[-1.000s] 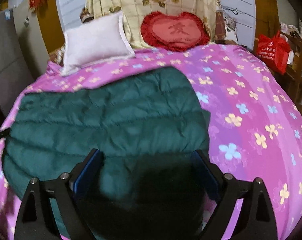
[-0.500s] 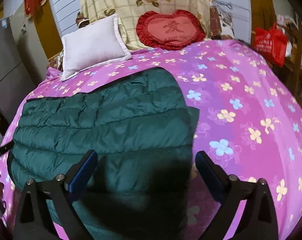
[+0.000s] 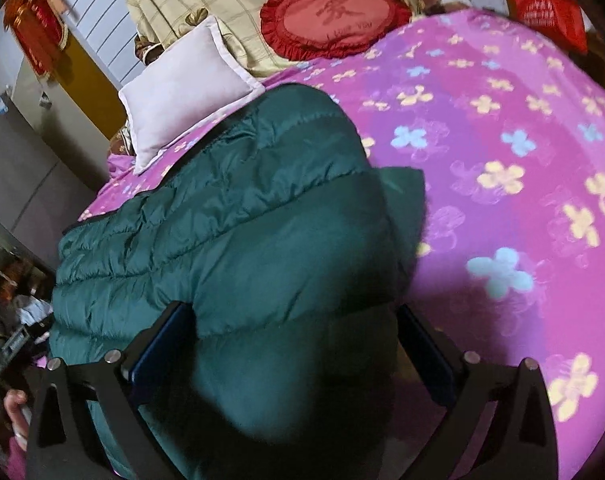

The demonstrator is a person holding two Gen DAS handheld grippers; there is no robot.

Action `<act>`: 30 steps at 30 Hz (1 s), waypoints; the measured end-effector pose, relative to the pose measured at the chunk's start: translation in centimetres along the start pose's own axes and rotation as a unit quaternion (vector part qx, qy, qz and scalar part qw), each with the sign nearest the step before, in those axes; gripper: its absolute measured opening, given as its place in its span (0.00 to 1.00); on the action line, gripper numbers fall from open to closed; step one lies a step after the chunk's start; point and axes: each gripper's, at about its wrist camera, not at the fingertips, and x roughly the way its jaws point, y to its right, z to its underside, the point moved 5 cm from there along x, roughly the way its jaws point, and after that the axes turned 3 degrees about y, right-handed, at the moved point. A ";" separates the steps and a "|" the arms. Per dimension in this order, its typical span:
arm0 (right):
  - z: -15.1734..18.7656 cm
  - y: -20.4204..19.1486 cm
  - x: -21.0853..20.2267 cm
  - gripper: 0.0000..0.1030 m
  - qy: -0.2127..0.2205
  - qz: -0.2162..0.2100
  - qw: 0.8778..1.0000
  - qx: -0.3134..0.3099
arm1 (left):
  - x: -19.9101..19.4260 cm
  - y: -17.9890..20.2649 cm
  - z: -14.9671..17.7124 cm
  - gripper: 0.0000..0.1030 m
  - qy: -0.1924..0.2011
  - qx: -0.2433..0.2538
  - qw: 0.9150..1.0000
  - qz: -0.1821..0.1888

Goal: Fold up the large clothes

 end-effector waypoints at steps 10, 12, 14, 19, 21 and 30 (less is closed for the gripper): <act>-0.5 -0.4 2.3 1.00 -0.019 -0.044 0.999 -0.015 | 1.9 -0.7 0.2 0.85 -0.013 -0.042 0.998 0.054; -0.5 -0.6 2.3 0.97 -0.018 -0.048 0.999 -0.018 | 1.8 -0.4 0.4 0.71 -0.013 -0.042 0.997 0.059; -0.4 -0.9 2.1 0.87 -0.009 -0.061 0.998 -0.006 | 1.6 0.1 0.5 0.52 -0.019 -0.051 0.995 0.088; 0.0 -1.9 0.1 0.52 0.004 -0.072 0.997 0.006 | -0.8 1.8 0.5 0.24 -0.002 -0.012 0.997 0.082; -0.1 -2.4 -1.3 0.43 0.012 -0.075 0.997 0.011 | -2.3 2.4 0.6 0.18 -0.001 -0.002 0.996 0.088; 2.3 -5.7 -10.4 0.39 0.008 -0.110 0.994 -0.019 | -10.7 4.2 4.1 0.14 -0.038 0.026 0.990 0.133</act>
